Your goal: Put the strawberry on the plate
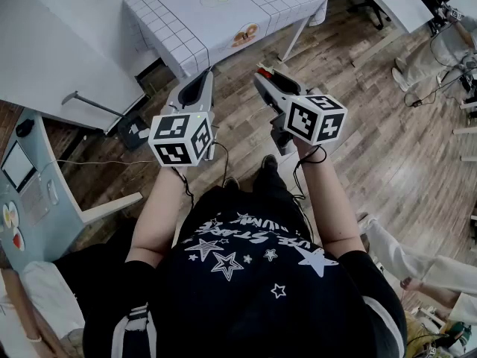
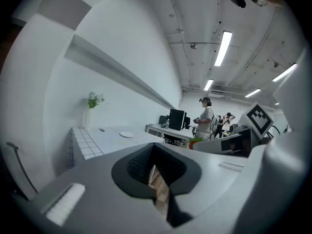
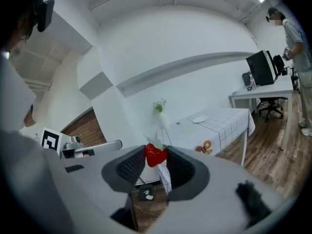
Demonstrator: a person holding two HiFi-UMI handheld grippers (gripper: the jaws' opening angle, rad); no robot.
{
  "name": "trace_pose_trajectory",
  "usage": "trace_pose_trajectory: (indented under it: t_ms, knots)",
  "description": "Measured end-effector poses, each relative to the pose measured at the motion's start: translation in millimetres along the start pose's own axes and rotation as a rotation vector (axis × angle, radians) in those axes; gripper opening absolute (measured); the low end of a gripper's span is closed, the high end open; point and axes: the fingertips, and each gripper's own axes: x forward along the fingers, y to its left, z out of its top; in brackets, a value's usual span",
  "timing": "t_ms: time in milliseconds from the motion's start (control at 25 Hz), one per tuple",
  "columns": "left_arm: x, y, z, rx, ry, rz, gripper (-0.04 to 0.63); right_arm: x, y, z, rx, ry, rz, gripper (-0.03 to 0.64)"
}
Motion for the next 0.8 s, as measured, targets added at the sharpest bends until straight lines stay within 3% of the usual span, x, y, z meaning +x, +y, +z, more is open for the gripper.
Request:
trace_pose_trajectory:
  t_ms: [800]
  knots:
    - [-12, -4, 2, 0.023, -0.008, -0.015, 0.006, -2, 15, -8, 0.002, 0.0, -0.001, 0.144]
